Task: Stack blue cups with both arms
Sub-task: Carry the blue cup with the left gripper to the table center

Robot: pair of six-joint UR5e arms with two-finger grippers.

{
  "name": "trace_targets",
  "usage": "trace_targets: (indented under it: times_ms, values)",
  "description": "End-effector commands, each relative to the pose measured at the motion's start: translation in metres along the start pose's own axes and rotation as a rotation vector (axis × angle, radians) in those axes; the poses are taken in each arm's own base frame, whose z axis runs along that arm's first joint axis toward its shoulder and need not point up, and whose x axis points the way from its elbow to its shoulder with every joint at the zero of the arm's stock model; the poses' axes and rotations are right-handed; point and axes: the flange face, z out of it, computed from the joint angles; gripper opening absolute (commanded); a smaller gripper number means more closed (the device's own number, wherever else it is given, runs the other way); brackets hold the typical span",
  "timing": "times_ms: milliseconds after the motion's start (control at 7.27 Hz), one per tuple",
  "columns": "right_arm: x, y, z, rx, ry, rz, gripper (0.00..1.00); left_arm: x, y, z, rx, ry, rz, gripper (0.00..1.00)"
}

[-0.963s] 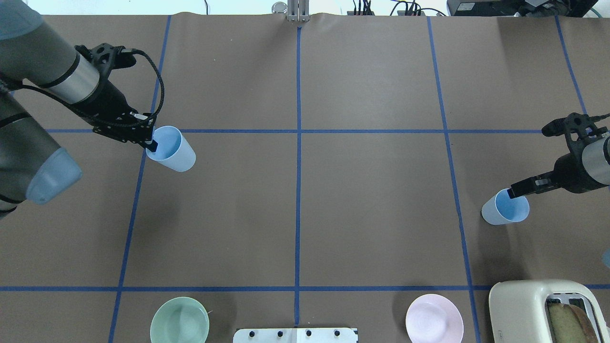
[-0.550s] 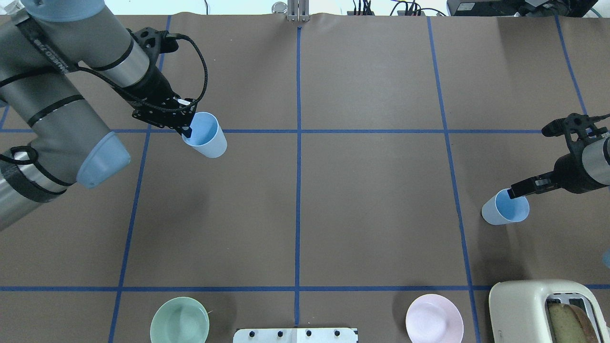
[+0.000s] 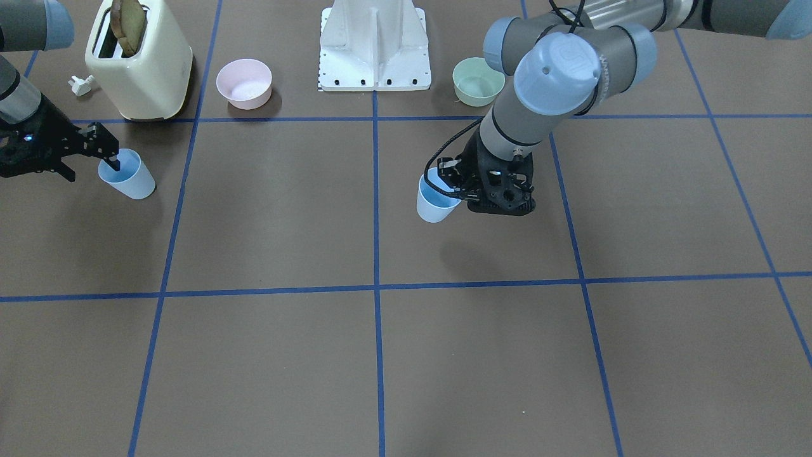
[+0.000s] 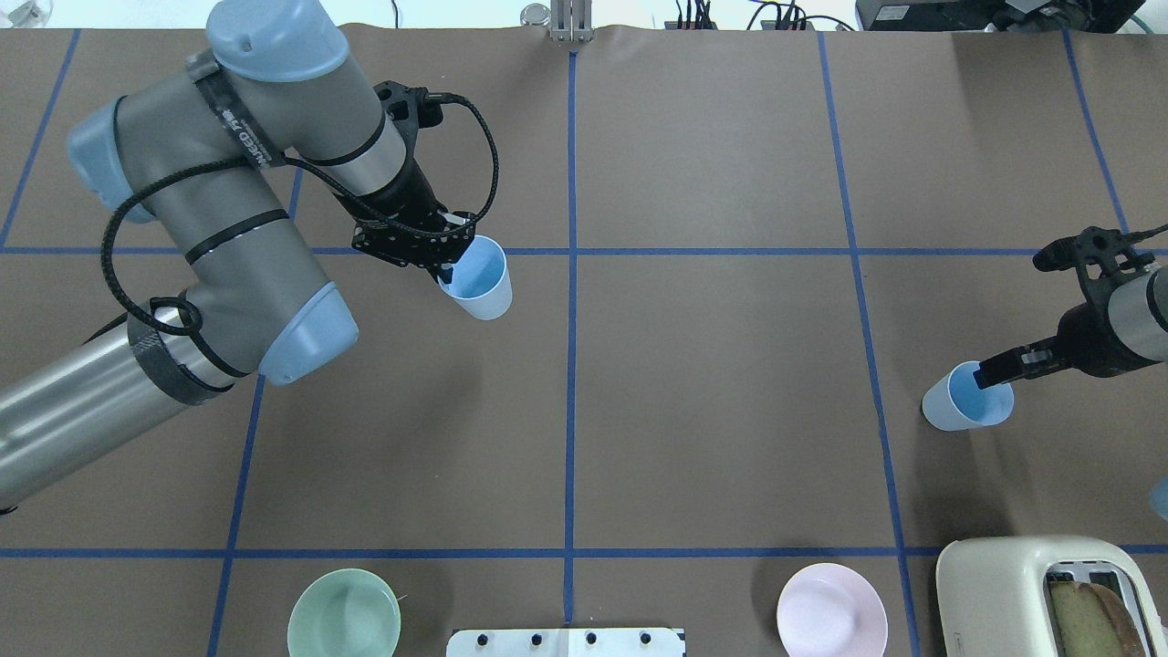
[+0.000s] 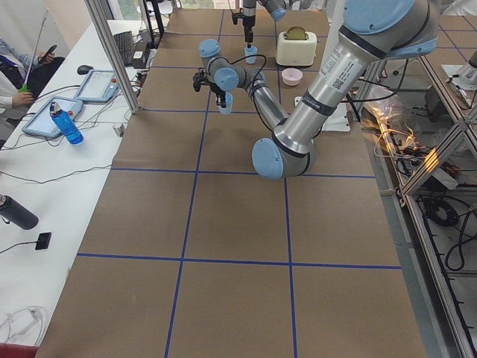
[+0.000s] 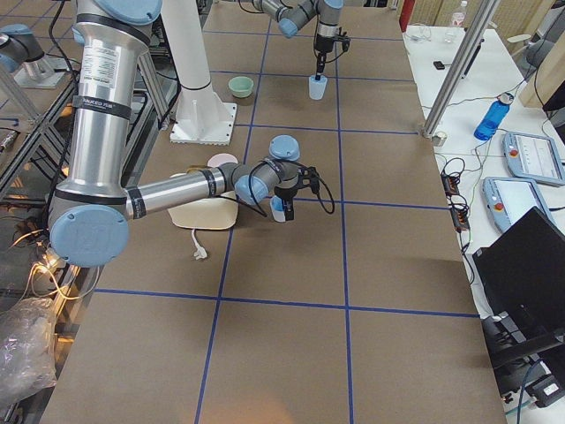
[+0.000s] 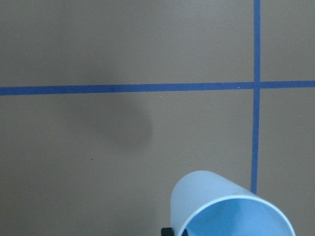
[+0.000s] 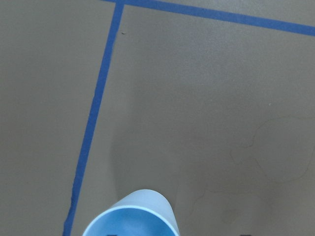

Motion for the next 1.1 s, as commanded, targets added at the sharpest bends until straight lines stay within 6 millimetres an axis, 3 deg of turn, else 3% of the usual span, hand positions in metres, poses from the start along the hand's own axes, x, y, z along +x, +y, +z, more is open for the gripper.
trace_targets:
  times_ms: [0,275,412,550,825,962]
  values:
    - [-0.005,0.006,0.018,-0.02,0.026,-0.023,0.86,0.048,0.003,0.027,0.032,-0.016,-0.028,0.0]
    - [-0.007,0.009,0.024,-0.03,0.031,-0.029,0.76,0.057,-0.009,0.051,0.036,0.007,-0.043,0.0]
    - [-0.008,0.009,0.024,-0.031,0.03,-0.033,0.64,0.058,-0.017,0.06,0.047,0.003,-0.043,0.0]
    - [-0.009,0.009,0.025,-0.032,0.029,-0.035,0.41,0.062,-0.013,0.077,0.056,0.003,-0.025,0.0]
    - [-0.011,0.008,0.022,-0.027,0.025,-0.038,0.0,0.064,-0.011,0.083,0.063,0.005,-0.025,0.0]
    - [-0.012,0.008,0.021,-0.025,0.024,-0.039,0.0,0.064,-0.011,0.083,0.063,0.005,-0.025,0.0]
